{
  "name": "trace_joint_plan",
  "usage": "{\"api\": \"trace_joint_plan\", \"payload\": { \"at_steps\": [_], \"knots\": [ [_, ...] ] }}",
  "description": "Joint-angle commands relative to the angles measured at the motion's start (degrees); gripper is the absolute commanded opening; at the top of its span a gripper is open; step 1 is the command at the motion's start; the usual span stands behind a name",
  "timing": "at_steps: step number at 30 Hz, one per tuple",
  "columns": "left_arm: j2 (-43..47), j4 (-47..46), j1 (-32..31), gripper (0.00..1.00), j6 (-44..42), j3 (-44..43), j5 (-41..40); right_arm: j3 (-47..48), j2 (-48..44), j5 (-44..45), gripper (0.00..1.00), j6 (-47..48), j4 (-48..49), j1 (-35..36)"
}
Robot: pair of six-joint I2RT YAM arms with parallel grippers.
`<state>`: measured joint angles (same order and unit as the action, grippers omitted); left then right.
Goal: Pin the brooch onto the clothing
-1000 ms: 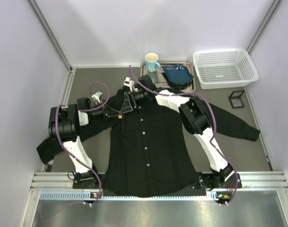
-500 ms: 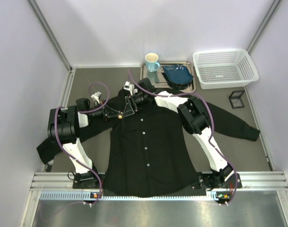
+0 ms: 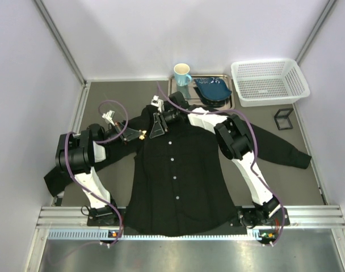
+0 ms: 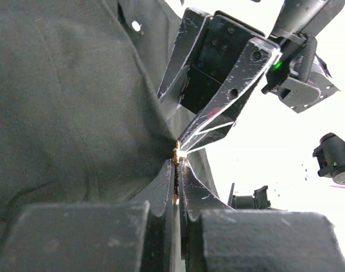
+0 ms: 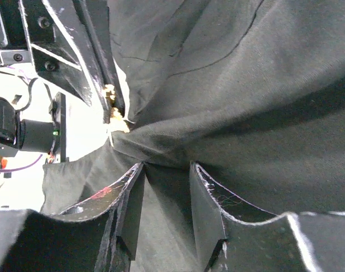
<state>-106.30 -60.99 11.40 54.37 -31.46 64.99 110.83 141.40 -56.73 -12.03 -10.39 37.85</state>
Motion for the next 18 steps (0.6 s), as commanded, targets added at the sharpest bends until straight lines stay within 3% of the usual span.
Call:
{"api": "trace_joint_plan", "payload": {
  "at_steps": [1, 5, 9, 15, 18],
  "knots": [
    [-0.1, -12.0, 0.4, 0.0, 3.3, 0.6, 0.0, 2.9, -4.0, -2.0, 0.36, 1.0, 1.6, -1.1],
    [-0.3, -12.3, 0.3, 0.0, 3.1, 0.6, 0.3, 3.2, -4.6, -3.4, 0.35, -1.2, 5.4, -1.1],
    [-0.8, -12.3, 0.3, 0.0, 3.5, 0.3, 0.8, 3.7, -4.7, -4.6, 0.5, -1.2, 6.6, -1.0],
    [-1.2, -11.3, 0.4, 0.0, 3.0, -0.1, 1.1, 3.1, -6.2, -5.2, 0.61, 1.9, 6.8, -1.0],
    [-1.1, -10.5, 0.3, 0.0, 2.8, -0.4, 1.4, 3.5, -6.1, -5.2, 0.62, 3.8, 7.1, -0.8]
  ]
}}
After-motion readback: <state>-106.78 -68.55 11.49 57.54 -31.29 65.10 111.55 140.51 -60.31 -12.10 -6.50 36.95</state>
